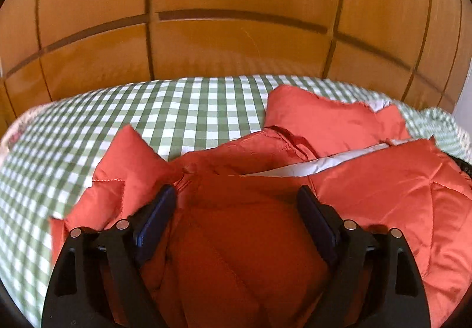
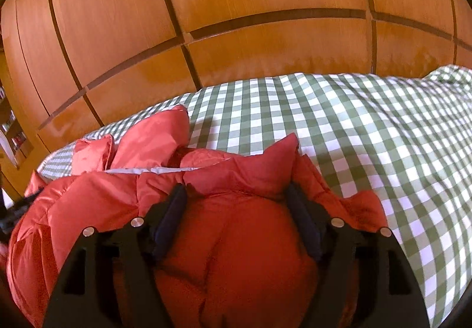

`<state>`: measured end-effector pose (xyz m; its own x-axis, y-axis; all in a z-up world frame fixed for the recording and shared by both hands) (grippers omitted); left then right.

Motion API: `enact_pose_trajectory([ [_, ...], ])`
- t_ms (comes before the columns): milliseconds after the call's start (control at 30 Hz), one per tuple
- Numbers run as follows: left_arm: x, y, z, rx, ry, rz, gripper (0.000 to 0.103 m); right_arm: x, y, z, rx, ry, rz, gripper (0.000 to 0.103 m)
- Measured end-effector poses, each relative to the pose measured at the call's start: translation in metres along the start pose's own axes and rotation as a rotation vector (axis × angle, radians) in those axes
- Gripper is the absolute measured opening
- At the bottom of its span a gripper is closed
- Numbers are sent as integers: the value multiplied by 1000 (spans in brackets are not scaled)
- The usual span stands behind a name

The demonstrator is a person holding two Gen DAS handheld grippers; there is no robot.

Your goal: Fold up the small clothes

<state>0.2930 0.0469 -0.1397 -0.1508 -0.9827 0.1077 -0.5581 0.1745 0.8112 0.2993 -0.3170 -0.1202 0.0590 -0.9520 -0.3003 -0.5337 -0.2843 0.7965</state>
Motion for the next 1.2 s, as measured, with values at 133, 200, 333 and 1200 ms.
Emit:
enact_pose_trajectory([
  [133,2,-5,-1,-16,12,37,85,1,0,0,1,-2,-2,73],
  [200,6,0,-1,-36,10,13,87,1,1,0,4,2,6,73],
  [333,16,35,8,-12,75,-39,91,0,1,0,8,6,24,73],
  [1200,110,-19,12,-13,-116,-23,100,-1,0,1,26,18,110,76],
])
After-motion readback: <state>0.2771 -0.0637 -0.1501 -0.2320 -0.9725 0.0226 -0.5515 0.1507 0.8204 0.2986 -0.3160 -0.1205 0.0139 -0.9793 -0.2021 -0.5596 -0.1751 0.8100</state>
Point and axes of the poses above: each gripper's, at about its wrist camera, not at the fingertips, and y roughly against the way its jaws point, x to its right, z to its underside, the point moved 10 cm from there along -y, roughly the way its jaws point, and after that the axes turned 14 degrees about -x, right-handed, at the moved point
